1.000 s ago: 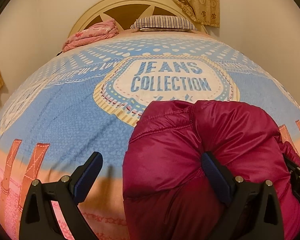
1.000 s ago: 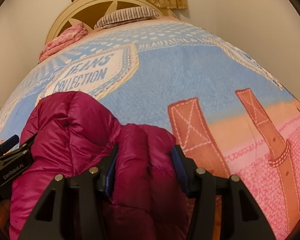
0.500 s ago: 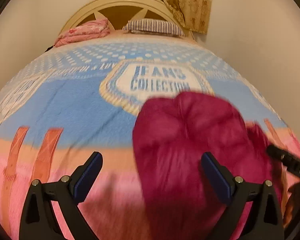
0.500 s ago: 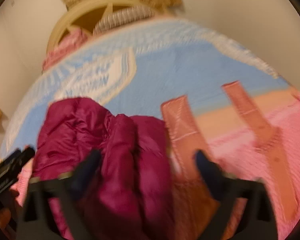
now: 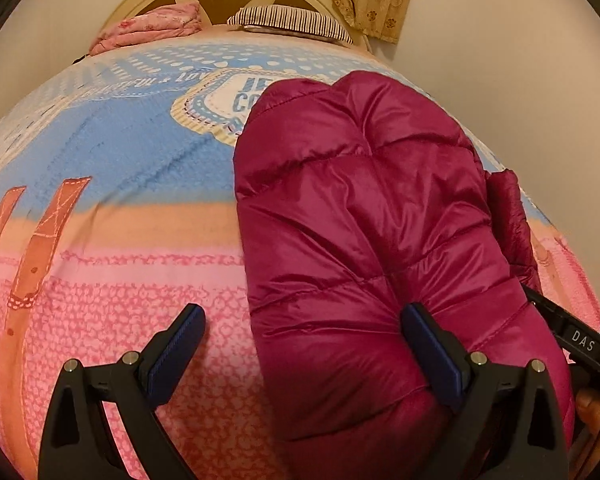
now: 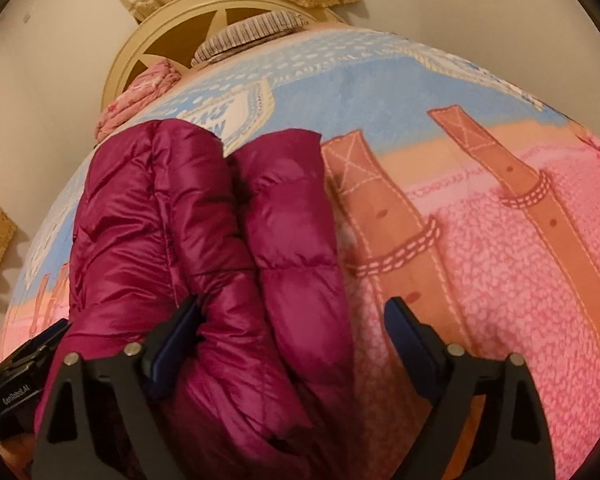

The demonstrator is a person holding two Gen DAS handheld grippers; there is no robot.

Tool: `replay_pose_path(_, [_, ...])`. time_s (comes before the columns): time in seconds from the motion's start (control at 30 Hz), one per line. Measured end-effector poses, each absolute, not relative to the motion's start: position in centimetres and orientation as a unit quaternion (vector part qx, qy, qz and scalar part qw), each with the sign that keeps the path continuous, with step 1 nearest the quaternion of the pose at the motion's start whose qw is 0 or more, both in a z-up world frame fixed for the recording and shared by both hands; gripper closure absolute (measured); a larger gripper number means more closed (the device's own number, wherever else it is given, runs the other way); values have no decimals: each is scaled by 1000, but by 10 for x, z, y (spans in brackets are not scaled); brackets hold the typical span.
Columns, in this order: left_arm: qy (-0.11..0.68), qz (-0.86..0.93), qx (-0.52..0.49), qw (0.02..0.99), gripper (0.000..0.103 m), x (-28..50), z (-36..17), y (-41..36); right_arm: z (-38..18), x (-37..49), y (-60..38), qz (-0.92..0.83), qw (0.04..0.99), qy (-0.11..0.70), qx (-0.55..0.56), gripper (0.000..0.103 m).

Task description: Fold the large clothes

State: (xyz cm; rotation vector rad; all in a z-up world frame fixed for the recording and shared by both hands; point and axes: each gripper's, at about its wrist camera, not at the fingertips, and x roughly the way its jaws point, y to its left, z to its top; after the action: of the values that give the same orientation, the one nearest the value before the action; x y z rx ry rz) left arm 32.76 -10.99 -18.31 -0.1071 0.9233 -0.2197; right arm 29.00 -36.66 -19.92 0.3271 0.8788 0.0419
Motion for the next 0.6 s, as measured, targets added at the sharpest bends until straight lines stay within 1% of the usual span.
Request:
replay_pose_path(0.13, [433, -83, -7, 897, 4, 326, -184, -127, -204, 292, -361, 19, 895, 422, 142, 16])
replay_pose_path(0.23, [439, -86, -16, 894, 4, 329, -188, -131, -205, 294, -358, 16, 896, 424, 132, 19])
replay_pose_path(0.27, [440, -91, -20, 893, 6, 328, -189, -131, -205, 292, -358, 17, 896, 424, 132, 22])
replay_pose_path(0.33, [436, -118, -21, 892, 26, 324, -187, -136, -204, 291, -356, 29, 896, 423, 131, 33])
replay_pose_path(0.37, [430, -123, -7, 894, 36, 320, -184, -142, -203, 290, -353, 38, 896, 423, 130, 44])
replay_pose_path(0.4, [424, -124, 8, 897, 43, 317, -181, -148, -202, 288, -350, 43, 897, 422, 127, 51])
replay_pose_path(0.43, [420, -125, 18, 899, 46, 315, -178, -151, -201, 287, -346, 43, 898, 420, 120, 53])
replay_pose_path(0.47, [417, -125, 24, 900, 49, 314, -176, -153, -201, 287, -344, 47, 899, 420, 119, 59])
replay_pose_path(0.53, [411, -122, 34, 903, 58, 311, -172, -155, -201, 285, -345, 54, 898, 416, 129, 63])
replay_pose_path(0.6, [404, -120, 48, 906, 65, 305, -168, -158, -200, 282, -347, 64, 899, 410, 138, 70])
